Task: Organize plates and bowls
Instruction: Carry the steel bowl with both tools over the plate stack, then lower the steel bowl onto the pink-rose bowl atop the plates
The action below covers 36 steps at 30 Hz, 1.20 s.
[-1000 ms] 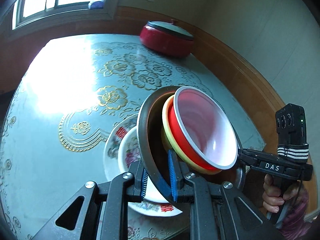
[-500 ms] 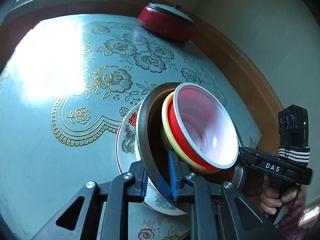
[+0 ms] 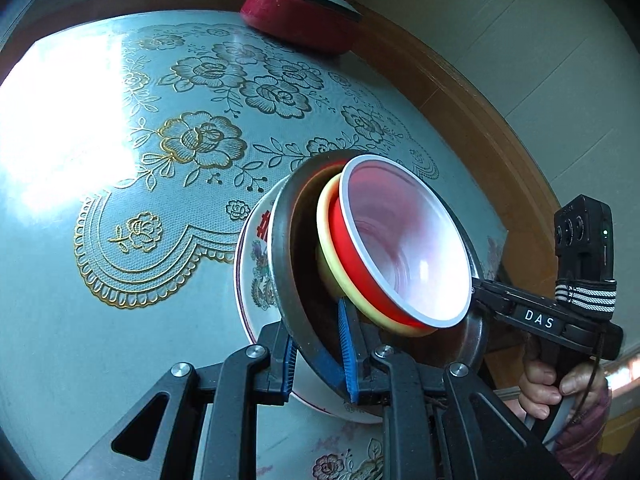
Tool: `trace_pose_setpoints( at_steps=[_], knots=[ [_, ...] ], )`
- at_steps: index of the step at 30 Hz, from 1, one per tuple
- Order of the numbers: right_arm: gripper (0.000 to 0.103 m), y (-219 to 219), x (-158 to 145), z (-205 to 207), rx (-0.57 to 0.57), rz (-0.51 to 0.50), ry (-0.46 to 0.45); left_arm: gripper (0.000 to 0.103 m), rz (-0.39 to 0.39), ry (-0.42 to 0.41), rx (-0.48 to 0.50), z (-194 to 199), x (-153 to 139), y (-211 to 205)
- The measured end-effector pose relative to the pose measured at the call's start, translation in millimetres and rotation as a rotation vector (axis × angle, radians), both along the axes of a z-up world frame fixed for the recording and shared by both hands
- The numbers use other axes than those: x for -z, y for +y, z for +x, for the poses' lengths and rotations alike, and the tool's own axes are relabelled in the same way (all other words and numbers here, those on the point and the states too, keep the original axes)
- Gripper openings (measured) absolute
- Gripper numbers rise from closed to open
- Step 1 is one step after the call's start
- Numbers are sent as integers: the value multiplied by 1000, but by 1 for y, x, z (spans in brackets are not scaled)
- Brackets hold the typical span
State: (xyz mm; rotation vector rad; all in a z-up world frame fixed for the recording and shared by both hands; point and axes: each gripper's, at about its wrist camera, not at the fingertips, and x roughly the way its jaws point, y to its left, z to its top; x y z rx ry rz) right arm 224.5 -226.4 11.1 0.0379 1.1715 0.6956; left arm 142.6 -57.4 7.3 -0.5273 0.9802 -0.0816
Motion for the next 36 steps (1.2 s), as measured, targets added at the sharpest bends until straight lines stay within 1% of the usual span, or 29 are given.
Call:
trace_pose_setpoints(
  at_steps=[5,8,11,13,15,26,30,32,36],
  knots=[
    [18,1,-1,-2,26,-4,-9,20,-23,4,7,-2,0,3],
    [19,0,-3,-4,44,3,-2,20,-20,3,13,-2,1,4],
    [29,-2,-6,-6,62,-2,-19,20,-14,0,24,-2,1,2],
    [31,-5,-8,-7,78,-7,-24,20,2,-9,32,-3,-1,-1],
    [31,-8,-9,-9,89,1,-29,20,12,-13,36,-3,-2,-2],
    [31,-22,-18,-22,141,33,-50,21,11,-25,38,-6,-4,-3],
    [25,-23,-13,-24,148,39,-34,21,22,-28,39,-6,-4,-4],
    [24,-22,-10,-25,151,37,-31,22,29,-33,42,-7,-5,-5],
    [19,-20,-9,-28,158,27,-43,22,42,-38,51,-8,-6,-6]
  ],
)
